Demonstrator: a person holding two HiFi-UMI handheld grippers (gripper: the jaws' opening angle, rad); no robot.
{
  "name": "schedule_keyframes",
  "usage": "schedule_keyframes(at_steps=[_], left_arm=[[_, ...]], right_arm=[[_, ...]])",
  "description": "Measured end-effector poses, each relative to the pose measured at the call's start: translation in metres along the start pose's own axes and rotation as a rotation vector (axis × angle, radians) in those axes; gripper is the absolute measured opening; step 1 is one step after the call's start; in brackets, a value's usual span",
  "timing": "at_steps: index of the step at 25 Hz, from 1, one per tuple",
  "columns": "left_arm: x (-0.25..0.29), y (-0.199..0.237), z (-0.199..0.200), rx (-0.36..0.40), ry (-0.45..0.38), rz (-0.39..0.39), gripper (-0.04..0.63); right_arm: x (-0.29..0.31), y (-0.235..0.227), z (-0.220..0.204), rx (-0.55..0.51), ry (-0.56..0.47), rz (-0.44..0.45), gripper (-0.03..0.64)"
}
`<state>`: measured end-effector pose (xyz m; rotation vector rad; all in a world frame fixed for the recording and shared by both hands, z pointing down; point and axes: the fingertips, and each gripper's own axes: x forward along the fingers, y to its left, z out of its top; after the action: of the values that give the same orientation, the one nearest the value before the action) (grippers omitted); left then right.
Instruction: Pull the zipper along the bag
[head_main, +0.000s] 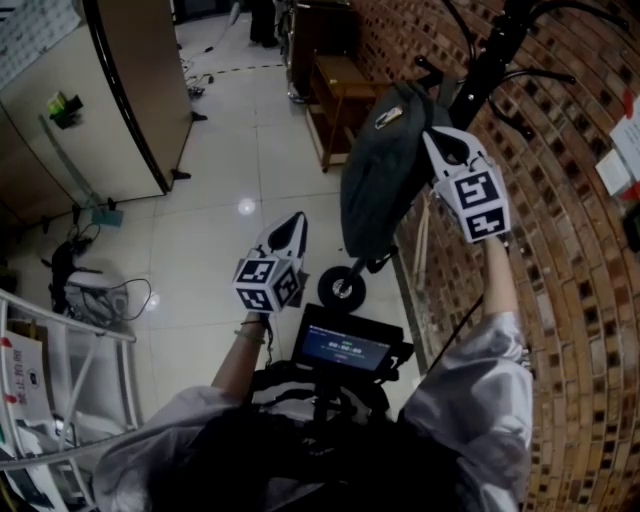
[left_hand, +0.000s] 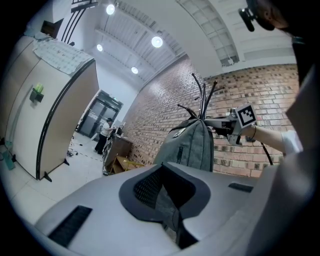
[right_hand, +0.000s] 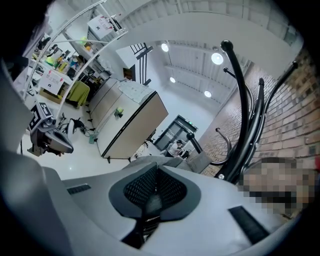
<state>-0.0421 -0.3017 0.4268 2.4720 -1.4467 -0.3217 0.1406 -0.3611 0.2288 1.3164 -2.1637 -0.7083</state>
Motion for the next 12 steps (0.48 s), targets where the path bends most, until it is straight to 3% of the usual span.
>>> schedule_keyframes(at_steps=[12], left_arm=[[0.0028,-0.0052,-0.002,0.004,0.006,-0.011,0.008]], right_arm=[[-0.0037,0.0074,-0.0068,-0.038,0.011,-0.036,0.006]])
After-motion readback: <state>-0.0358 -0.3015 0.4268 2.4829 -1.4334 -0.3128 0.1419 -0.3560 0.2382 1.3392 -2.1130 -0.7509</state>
